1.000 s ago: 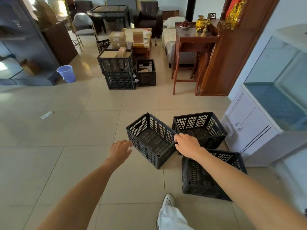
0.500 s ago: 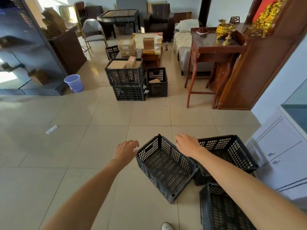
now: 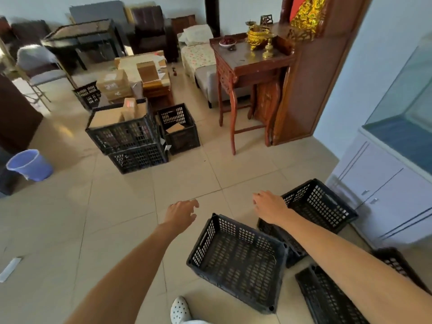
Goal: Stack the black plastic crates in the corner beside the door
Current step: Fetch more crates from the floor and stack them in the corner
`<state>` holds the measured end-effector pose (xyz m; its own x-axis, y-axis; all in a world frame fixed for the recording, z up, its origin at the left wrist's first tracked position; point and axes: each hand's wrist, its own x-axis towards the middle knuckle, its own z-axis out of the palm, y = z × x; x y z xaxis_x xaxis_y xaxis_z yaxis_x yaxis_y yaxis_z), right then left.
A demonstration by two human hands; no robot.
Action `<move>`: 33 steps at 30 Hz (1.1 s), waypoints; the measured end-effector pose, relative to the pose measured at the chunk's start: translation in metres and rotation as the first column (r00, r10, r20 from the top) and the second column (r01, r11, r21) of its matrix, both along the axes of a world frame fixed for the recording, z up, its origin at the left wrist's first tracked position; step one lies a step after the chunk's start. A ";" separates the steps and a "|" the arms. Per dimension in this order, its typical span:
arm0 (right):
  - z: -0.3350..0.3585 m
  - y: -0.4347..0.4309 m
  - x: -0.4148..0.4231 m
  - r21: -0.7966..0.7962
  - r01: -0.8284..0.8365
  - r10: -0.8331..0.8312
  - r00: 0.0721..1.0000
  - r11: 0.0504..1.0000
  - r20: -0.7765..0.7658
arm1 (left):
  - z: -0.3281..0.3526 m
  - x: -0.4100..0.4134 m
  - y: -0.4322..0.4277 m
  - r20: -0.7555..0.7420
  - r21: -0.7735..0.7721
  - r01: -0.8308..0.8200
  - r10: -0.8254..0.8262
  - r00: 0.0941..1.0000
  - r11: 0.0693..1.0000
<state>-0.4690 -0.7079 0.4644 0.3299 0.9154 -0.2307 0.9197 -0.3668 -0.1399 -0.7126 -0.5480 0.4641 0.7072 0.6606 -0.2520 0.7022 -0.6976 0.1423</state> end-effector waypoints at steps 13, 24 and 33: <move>-0.042 0.064 -0.087 -0.081 0.532 -0.536 0.843 0.843 -0.042 | -0.029 0.037 0.172 -0.155 -0.076 0.518 -0.523 0.838 0.852; -0.094 -0.036 -0.139 -0.363 0.810 -0.881 0.466 0.460 -0.079 | -0.088 0.125 0.115 -0.154 -0.173 0.814 -0.832 0.534 0.554; -0.122 -0.078 -0.121 -0.437 0.873 -0.977 0.191 0.215 -0.099 | -0.131 0.213 0.066 -0.118 -0.234 0.895 -0.925 0.362 0.380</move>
<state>-0.5896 -0.7862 0.3421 0.7589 -0.1245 -0.6392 -0.2071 -0.9767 -0.0556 -0.5000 -0.4824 0.3329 0.7812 -0.3978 -0.4811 -0.3330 -0.9174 0.2179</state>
